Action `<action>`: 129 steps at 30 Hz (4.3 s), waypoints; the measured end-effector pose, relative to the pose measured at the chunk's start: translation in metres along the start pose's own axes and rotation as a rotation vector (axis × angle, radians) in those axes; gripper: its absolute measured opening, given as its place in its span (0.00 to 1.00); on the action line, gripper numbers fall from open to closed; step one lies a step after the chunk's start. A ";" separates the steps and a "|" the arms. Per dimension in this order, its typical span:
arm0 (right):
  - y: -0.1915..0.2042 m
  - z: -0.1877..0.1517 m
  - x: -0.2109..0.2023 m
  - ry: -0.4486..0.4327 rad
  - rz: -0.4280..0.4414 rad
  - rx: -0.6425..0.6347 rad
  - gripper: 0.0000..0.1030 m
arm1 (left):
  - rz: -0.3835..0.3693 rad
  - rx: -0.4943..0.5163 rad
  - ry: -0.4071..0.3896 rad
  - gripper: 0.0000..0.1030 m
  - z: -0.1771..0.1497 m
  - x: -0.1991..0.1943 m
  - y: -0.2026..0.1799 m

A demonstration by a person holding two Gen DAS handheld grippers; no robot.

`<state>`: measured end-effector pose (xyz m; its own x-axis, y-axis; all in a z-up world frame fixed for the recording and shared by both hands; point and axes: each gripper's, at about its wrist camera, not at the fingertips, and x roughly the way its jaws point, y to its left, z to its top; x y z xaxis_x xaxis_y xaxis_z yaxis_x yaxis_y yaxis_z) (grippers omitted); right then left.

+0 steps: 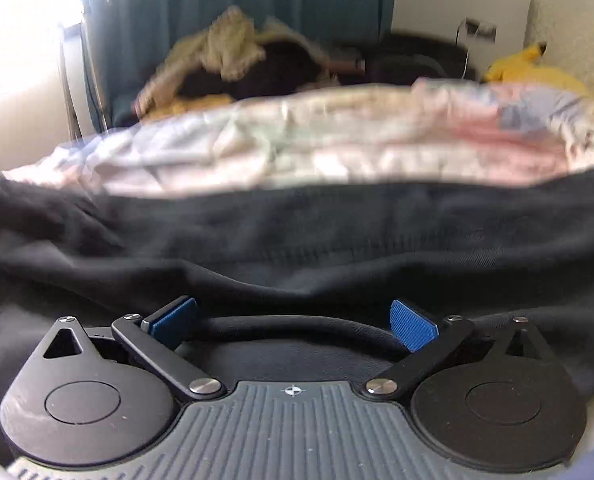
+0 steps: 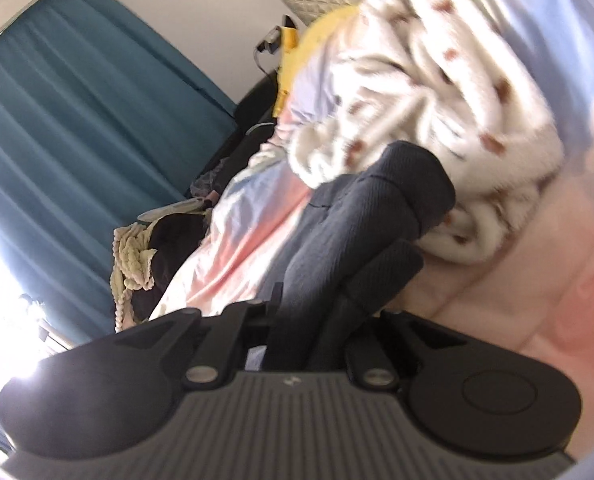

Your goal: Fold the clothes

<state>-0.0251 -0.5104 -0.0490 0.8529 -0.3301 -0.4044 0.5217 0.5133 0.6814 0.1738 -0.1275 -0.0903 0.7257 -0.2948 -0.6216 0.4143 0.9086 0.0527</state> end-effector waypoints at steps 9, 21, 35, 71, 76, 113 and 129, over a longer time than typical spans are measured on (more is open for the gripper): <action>0.162 -0.034 0.010 -0.079 0.155 -0.408 0.06 | 0.018 -0.168 -0.138 1.00 0.020 -0.079 0.068; 0.304 -0.308 0.071 0.286 0.406 -0.913 0.06 | 0.027 -0.410 -0.264 1.00 0.005 -0.129 0.186; 0.287 -0.293 0.028 0.497 0.549 -1.106 0.50 | 0.007 -0.400 -0.229 1.00 0.001 -0.112 0.179; 0.168 -0.168 0.046 0.404 0.191 -0.434 0.62 | -0.058 -0.372 -0.084 0.29 -0.030 -0.034 0.103; 0.168 -0.170 0.047 0.397 0.186 -0.450 0.66 | -0.044 -0.417 -0.220 0.18 -0.023 -0.063 0.107; 0.149 -0.185 0.061 0.520 0.189 -0.252 0.85 | 0.114 -0.569 -0.099 0.79 -0.034 -0.048 0.107; 0.139 -0.186 0.064 0.496 0.244 -0.215 0.87 | 0.021 -0.782 -0.087 0.18 -0.048 -0.047 0.141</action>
<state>0.1054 -0.3130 -0.0938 0.8280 0.2011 -0.5235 0.2568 0.6939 0.6728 0.1716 0.0292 -0.0914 0.7828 -0.2678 -0.5617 -0.0837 0.8491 -0.5215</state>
